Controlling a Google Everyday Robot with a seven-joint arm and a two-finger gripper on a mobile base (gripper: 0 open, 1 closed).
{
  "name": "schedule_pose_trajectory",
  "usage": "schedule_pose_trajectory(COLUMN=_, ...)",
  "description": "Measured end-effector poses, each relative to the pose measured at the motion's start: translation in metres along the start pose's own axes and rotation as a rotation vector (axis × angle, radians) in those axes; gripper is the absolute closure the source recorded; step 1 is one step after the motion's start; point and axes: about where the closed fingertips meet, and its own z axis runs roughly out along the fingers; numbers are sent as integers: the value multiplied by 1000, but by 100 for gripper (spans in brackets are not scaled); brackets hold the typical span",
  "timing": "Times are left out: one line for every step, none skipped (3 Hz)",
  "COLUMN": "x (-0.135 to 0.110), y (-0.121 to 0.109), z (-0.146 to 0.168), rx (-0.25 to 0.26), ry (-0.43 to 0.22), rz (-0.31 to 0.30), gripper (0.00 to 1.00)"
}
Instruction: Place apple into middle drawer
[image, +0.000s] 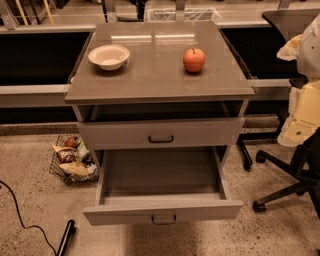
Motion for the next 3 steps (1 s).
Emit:
schedule_pose_trajectory(x=-3, y=-8, z=3, rx=16, ry=-9, rz=5, gripper=0)
schedule_pose_trajectory(x=-15, y=-54, z=24, rx=65, ry=-91, rz=65, gripper=0)
schedule_pose_trajectory(x=-36, y=-110, z=55, rx=120, ry=-224, rz=144, gripper=0)
